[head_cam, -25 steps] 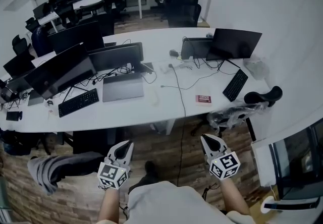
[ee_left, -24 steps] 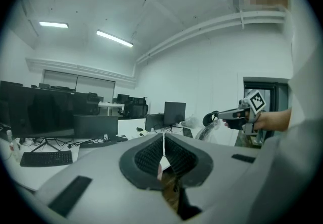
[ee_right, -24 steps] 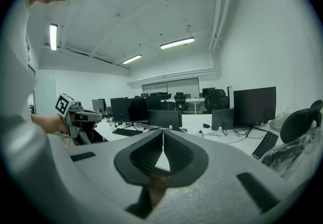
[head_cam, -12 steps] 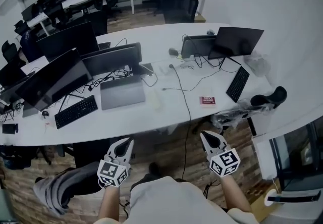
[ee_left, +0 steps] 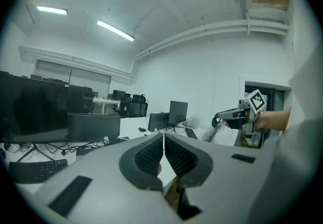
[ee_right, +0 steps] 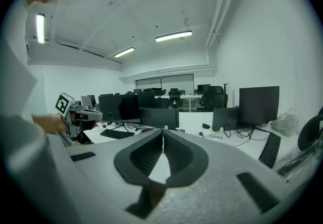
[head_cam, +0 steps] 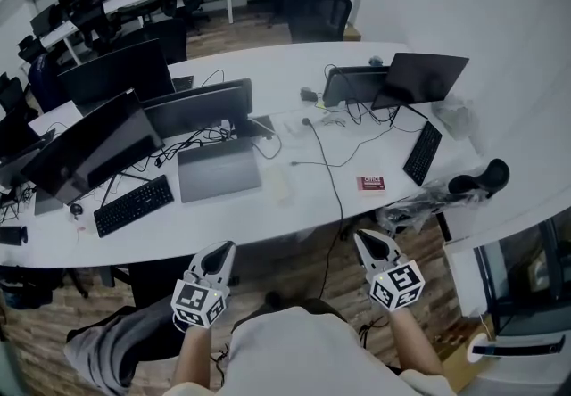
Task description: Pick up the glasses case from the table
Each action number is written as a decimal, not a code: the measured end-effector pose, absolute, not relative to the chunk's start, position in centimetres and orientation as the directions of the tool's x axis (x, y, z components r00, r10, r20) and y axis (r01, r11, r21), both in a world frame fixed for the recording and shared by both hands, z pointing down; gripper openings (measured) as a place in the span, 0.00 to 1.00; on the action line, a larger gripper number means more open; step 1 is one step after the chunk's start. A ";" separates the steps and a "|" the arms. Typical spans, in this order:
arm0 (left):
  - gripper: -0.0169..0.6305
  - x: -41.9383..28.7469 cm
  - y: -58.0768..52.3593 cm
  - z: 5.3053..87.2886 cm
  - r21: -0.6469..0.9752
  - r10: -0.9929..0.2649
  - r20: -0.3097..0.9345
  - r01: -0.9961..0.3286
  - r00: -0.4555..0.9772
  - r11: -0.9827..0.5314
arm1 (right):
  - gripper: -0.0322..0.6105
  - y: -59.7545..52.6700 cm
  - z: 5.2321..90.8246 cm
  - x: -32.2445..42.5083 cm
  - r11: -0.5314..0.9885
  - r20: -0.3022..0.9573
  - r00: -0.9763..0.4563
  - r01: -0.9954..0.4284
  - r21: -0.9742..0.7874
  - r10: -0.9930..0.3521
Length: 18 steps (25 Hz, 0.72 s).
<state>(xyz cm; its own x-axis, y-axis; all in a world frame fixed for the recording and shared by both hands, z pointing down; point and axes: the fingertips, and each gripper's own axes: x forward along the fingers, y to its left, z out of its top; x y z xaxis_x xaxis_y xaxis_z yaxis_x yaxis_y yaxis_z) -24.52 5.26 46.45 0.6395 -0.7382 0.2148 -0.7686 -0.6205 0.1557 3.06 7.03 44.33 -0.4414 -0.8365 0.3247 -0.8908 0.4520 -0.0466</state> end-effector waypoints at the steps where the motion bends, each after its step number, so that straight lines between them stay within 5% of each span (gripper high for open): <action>1: 0.04 -24.6 5.1 46.5 0.157 -0.738 0.214 -0.768 0.640 -0.620 | 0.05 6.8 44.3 3.0 0.450 0.326 -0.439 -0.892 -0.046 -0.837; 18: 0.04 -22.7 0.1 47.1 0.159 -0.759 0.231 -0.794 0.608 -0.587 | 0.05 0.7 45.1 4.8 0.489 0.328 -0.481 -0.870 -0.064 -0.813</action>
